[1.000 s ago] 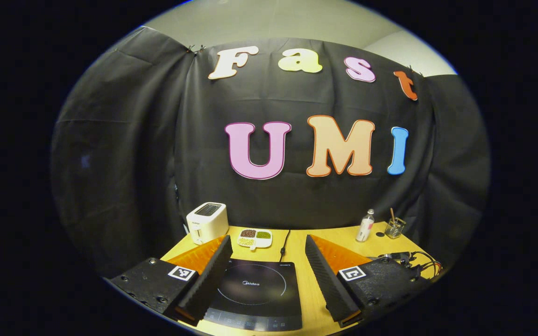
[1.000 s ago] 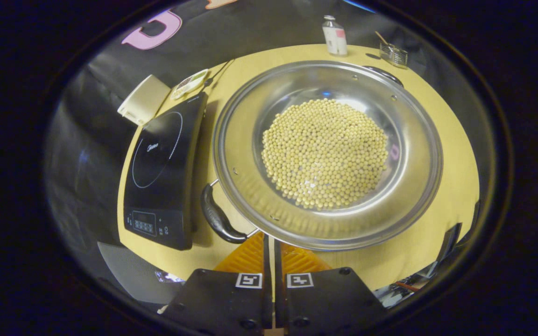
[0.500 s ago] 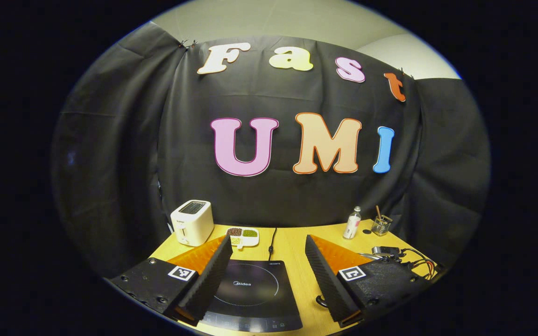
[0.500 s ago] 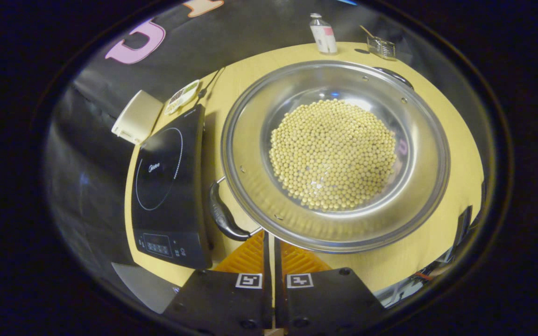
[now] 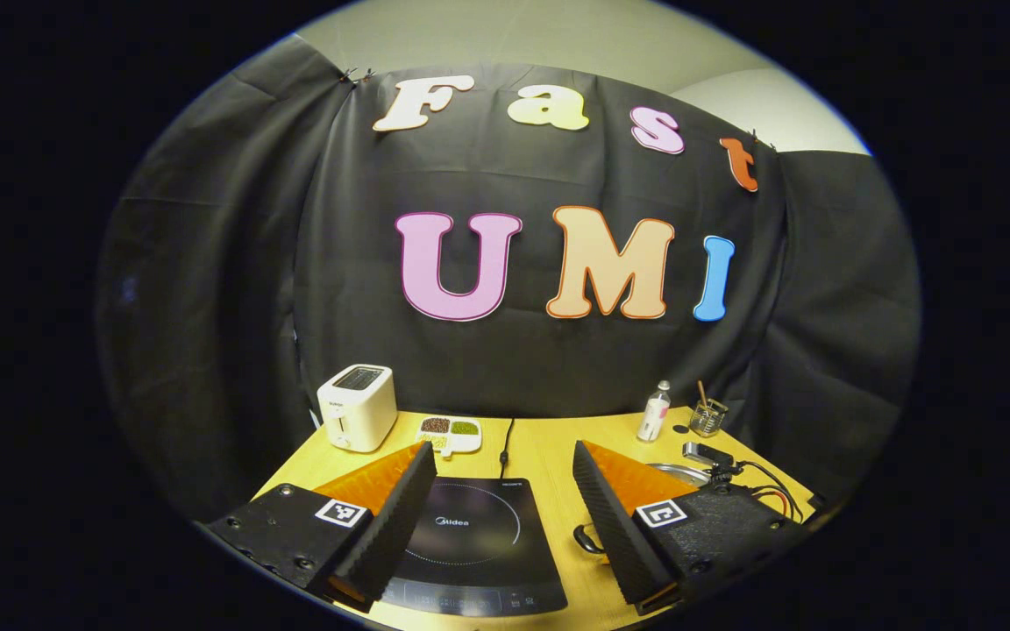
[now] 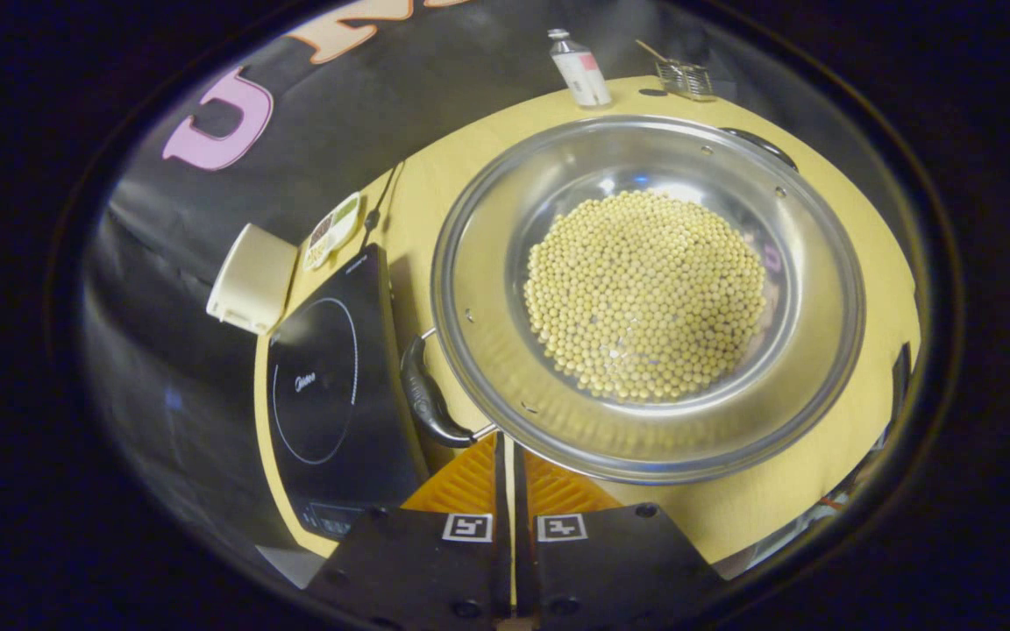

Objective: First push the handle of the pot to place it horizontally, then grasp the pot with both hands and set it on the induction cooktop.

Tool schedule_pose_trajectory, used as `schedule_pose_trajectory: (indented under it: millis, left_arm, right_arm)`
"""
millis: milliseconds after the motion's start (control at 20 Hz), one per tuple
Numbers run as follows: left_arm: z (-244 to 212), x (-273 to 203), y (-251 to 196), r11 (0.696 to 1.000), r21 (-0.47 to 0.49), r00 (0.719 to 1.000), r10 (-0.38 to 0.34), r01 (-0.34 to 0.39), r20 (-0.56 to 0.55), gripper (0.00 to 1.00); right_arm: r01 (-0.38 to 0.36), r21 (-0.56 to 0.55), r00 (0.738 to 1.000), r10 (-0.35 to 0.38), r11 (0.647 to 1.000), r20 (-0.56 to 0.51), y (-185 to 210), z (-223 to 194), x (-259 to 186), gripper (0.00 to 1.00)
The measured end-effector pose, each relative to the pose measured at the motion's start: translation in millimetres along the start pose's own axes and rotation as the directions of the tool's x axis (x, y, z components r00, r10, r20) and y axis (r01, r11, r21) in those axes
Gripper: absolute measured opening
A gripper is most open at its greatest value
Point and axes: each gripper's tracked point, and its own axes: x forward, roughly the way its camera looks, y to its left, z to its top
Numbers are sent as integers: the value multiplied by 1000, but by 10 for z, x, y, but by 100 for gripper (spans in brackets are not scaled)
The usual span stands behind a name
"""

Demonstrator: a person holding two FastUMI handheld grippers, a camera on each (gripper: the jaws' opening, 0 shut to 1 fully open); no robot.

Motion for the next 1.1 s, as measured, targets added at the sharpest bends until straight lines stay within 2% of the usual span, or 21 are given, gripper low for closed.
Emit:
schedule_pose_trajectory:
  millis: [100,200,250,300,350,400,450,550,600,700,750,800,950,1050,1100]
  left_arm:
    - [-51,-59,43,1000,-8,1000,3,-3,-7,92]
    - [-91,-101,78,1000,-13,1000,7,-7,-16,96]
    - [-114,-125,106,1000,-14,1000,10,-10,-20,92]
    - [-127,-147,127,1000,-14,1000,14,-14,-23,96]
    - [-141,-160,151,1000,-15,999,18,-19,-27,96]
    - [-149,-175,172,1000,-14,999,22,-22,-32,96]
    - [-155,-194,196,1000,-14,999,25,-25,-35,96]
    - [-154,-237,207,1000,-9,999,24,-24,-35,96]
    - [-151,-251,212,1000,-4,999,23,-23,-35,96]
    - [-159,-270,211,1000,4,999,17,-17,-38,94]
    - [-161,-268,202,1000,4,999,11,-11,-38,93]
    - [-172,-279,188,1000,2,999,3,-3,-42,93]
    - [-232,-291,153,1000,-1,998,-20,20,-57,93]
    - [-267,-278,118,999,-6,997,-38,38,-67,93]
    - [-277,-267,93,999,-11,996,-50,50,-72,96]
  right_arm:
    - [-7,27,1000,6,1000,20,105,72,76,4]
    - [-18,45,999,17,999,33,188,124,128,4]
    - [-24,53,999,22,998,37,244,147,166,4]
    - [-28,61,999,26,998,42,288,180,186,4]
    - [-33,66,998,29,997,47,330,165,186,0]
    - [-35,71,998,32,997,50,364,187,178,5]
    - [-39,74,998,35,996,53,393,209,179,0]
    - [-43,71,997,39,997,61,428,251,206,0]
    - [-47,68,997,43,997,56,437,257,206,4]
    - [-71,61,997,69,996,45,464,260,133,5]
    - [-87,46,995,84,995,51,469,272,88,0]
    - [-100,28,994,98,995,55,463,280,23,8]
    - [-127,-33,988,130,991,79,354,283,-273,10]
    - [-122,-75,985,130,990,115,207,323,-500,11]
    - [-114,-87,983,126,990,137,111,379,-613,11]
